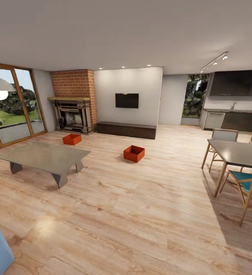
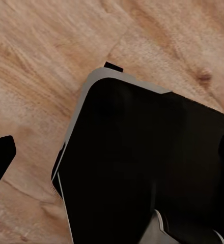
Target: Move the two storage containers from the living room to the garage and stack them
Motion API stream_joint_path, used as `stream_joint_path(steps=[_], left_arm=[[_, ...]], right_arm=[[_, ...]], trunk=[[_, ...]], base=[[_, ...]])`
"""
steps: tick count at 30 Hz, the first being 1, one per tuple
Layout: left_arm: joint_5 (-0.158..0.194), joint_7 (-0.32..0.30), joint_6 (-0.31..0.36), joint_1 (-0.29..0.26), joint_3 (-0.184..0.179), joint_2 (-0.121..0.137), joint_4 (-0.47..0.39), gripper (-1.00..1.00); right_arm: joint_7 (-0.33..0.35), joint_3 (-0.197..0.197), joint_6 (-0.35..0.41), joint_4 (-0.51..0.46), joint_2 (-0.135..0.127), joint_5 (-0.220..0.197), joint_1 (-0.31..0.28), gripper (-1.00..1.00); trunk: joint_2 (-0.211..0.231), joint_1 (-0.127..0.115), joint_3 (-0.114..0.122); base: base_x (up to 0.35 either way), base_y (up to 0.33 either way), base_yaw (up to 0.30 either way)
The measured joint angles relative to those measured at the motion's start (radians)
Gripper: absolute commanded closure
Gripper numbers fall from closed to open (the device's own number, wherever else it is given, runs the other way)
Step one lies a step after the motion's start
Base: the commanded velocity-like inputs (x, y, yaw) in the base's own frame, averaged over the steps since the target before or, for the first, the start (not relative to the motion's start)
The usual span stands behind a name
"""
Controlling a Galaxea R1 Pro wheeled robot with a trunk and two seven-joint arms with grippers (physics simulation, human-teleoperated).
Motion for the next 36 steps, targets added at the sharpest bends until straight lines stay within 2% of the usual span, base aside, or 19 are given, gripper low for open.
stream_joint_path(steps=[15, 32, 36], left_arm=[[-0.005, 0.000, 0.000, 0.000, 0.000, -0.003, -0.002, -1.00], [-0.004, 0.000, -0.003, 0.000, 0.000, -0.006, 0.000, -1.00], [-0.003, 0.000, -0.003, 0.000, 0.000, -0.006, 0.001, -1.00]], right_arm=[[0.000, 0.000, -0.002, 0.003, -0.008, 0.001, 0.000, -1.00], [0.000, -0.002, -0.003, 0.003, -0.007, 0.001, 0.000, -1.00], [0.000, -0.002, -0.003, 0.003, -0.006, 0.001, 0.000, -1.00]], trunk=[[0.000, 0.000, 0.000], [0.000, 0.000, 0.000], [0.000, 0.000, 0.000]], base=[[0.324, 0.000, -0.012], [0.324, 0.000, -0.226], [0.324, 0.024, -0.077]])
